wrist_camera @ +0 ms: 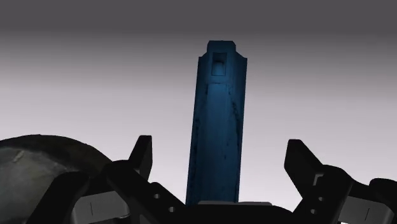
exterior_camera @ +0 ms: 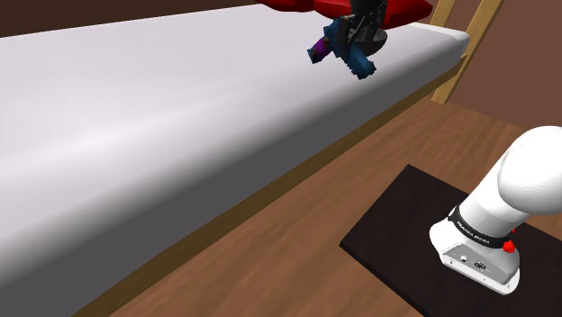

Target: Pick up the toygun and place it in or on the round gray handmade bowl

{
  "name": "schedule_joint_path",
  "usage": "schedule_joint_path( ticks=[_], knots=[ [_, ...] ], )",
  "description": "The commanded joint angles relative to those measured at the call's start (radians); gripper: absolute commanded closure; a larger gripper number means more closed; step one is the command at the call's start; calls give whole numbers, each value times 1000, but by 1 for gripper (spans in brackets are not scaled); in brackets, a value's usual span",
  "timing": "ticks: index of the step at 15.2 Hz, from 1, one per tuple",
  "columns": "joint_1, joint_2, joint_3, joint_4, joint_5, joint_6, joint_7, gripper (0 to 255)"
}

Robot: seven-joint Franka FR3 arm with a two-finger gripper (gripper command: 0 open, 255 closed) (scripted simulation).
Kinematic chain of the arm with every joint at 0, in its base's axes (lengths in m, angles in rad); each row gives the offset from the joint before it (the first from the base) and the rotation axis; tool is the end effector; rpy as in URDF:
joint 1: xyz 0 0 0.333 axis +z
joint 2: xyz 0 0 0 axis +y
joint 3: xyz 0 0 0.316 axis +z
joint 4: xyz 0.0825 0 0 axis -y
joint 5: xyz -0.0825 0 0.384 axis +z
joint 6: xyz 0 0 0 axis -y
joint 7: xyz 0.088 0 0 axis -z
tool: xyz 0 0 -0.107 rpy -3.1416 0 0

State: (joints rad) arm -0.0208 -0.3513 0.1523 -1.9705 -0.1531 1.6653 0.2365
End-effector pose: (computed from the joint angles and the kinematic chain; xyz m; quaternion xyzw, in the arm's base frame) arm 0.4469 0.0549 0.6189 0.9932 -0.0506 0.0389 0.0969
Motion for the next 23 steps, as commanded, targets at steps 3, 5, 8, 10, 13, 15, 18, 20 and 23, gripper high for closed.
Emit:
schedule_joint_path(
  ticks=[3, 5, 8, 10, 13, 15, 18, 20, 23],
  knots=[
    [-2, -3, -6, -63, -3, 61, 2, 0],
    [-2, -3, -6, -63, -3, 61, 2, 0],
    [-2, -3, -6, -63, -3, 61, 2, 0],
    [-2, -3, -6, -63, -3, 61, 2, 0],
    [-2, -3, -6, -63, -3, 61, 2, 255],
    [-2, -3, -6, -63, -3, 61, 2, 255],
    [-2, -3, -6, -63, -3, 61, 2, 255],
    [-2, -3, -6, -63, -3, 61, 2, 255],
    [-3, 0, -6, -33, -3, 34, -2, 255]
  ],
)
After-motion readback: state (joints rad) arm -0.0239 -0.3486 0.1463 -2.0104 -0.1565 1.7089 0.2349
